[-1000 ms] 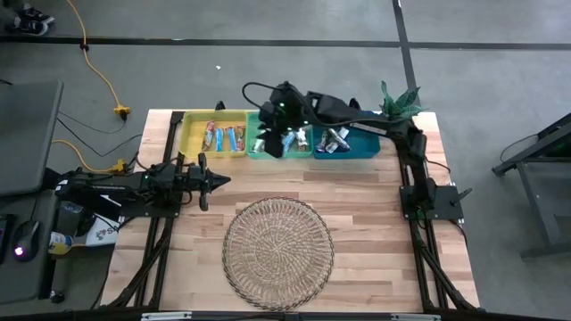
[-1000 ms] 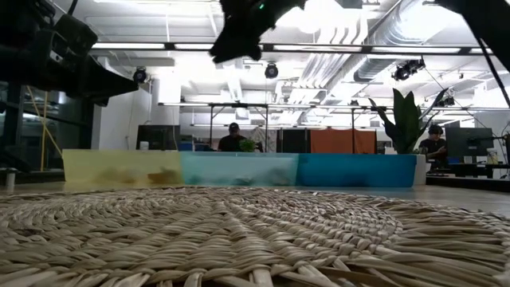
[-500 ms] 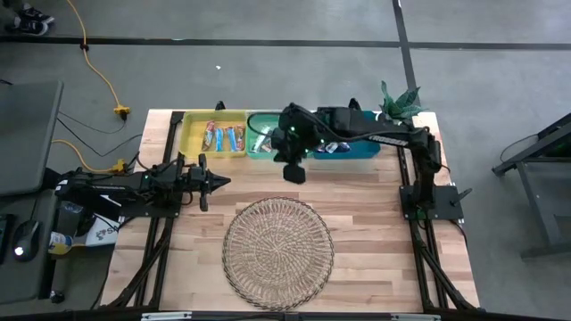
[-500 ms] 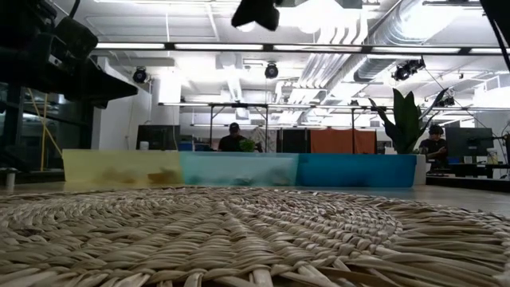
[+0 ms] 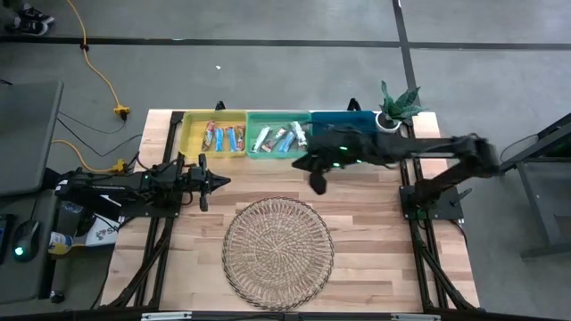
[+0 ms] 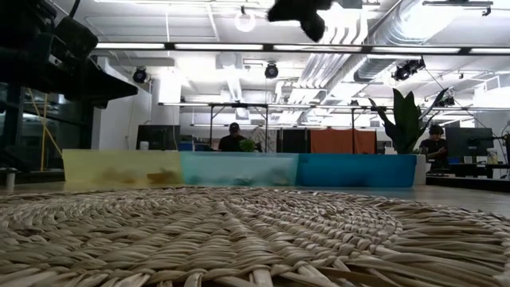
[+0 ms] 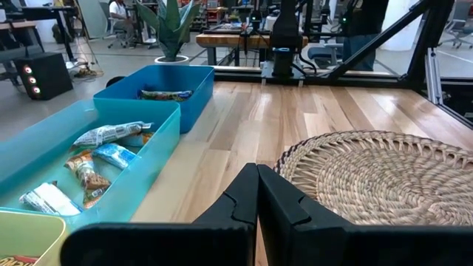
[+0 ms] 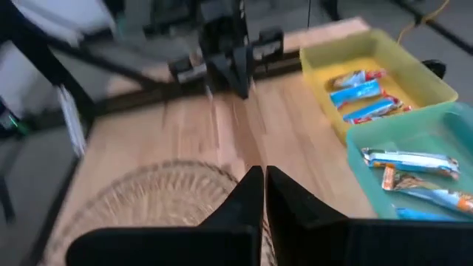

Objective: Pick and place Granola Bars by type
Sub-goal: Return to Home Position

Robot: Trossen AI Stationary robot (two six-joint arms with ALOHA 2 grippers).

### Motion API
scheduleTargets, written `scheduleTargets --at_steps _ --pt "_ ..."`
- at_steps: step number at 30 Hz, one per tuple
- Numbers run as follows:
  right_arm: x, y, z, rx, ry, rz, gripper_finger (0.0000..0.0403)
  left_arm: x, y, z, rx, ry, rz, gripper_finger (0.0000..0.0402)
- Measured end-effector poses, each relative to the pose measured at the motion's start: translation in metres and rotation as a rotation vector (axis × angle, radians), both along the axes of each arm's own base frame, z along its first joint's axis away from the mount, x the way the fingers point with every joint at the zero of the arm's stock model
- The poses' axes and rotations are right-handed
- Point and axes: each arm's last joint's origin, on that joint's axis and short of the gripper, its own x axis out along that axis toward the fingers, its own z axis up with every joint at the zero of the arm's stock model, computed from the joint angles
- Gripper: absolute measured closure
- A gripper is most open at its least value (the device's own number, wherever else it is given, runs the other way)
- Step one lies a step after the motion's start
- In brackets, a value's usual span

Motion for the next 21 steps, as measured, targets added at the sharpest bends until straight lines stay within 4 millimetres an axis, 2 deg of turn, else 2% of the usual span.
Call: scheduleTargets --at_steps 5,12,16,21 --pt "-0.054 0.004 -0.029 0.068 -0.193 -0.044 0.0402 0.0 0.0 0.0 0.0 0.0 0.0 0.0401" --pt "-0.125 0.009 -0.068 0.039 -0.442 -0.1 0.0402 0.0 0.0 0.0 0.0 0.0 0.0 0.0401" --pt "-0.152 0.011 -0.087 -0.006 -0.519 -0.093 0.0402 0.0 0.0 0.0 0.0 -0.001 0.0 0.0401" --pt "-0.177 0.013 -0.11 -0.015 -0.559 -0.108 0.0402 0.0 0.0 0.0 0.0 -0.001 0.0 0.0401"
